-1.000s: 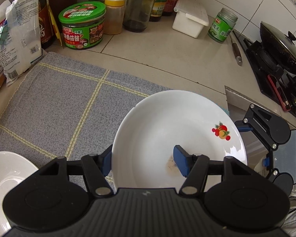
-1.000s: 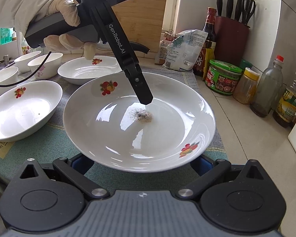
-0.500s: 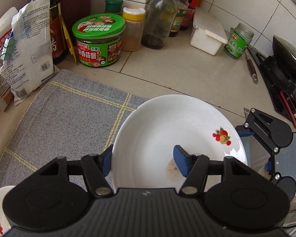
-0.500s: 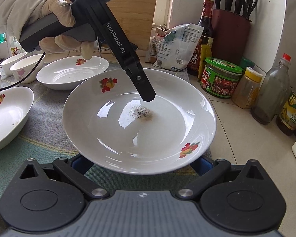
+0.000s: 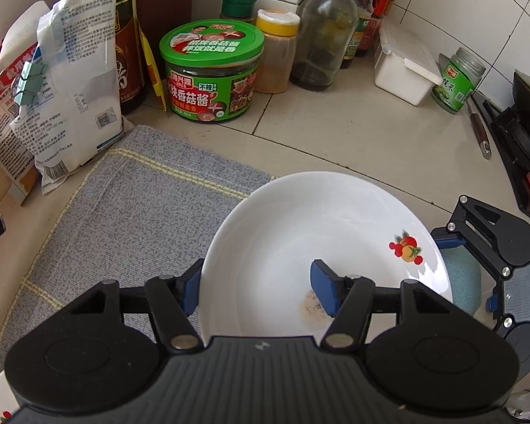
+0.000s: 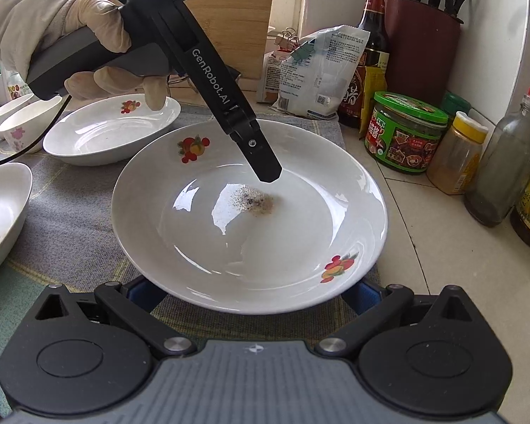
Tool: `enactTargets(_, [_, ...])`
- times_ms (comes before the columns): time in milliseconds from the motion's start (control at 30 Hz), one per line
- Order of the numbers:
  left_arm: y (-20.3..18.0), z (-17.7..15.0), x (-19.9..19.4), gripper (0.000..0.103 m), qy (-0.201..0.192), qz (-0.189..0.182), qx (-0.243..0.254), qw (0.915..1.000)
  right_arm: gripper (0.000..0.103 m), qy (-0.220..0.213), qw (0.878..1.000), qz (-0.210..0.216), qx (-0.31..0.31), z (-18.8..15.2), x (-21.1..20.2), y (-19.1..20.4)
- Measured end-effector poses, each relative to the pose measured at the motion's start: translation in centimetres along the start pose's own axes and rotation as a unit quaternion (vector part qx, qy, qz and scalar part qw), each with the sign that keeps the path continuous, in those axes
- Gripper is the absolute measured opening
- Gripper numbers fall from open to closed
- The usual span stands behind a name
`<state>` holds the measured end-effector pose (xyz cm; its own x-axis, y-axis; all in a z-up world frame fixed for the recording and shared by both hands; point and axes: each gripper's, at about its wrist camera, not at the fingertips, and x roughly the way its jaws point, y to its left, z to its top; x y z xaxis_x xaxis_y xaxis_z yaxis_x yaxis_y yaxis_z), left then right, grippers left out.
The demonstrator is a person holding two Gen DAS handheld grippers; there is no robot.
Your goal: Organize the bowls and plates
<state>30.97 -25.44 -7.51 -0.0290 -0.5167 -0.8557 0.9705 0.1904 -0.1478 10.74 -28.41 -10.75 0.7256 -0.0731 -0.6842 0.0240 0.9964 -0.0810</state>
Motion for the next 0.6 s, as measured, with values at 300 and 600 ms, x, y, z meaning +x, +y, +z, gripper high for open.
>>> enactTargets(300, [0.9,0.0,0.5,0.061,0.001,0.006,-0.009,0.9999,0.103,0.01,1.0,0.0,0.003,0.5,1.1,0.0])
enactTargets(600, [1.1,-0.2,1.3,0.062,0.007,0.014,-0.015,0.9998,0.103,0.012,1.0,-0.001,0.001,0.5,1.3,0.0])
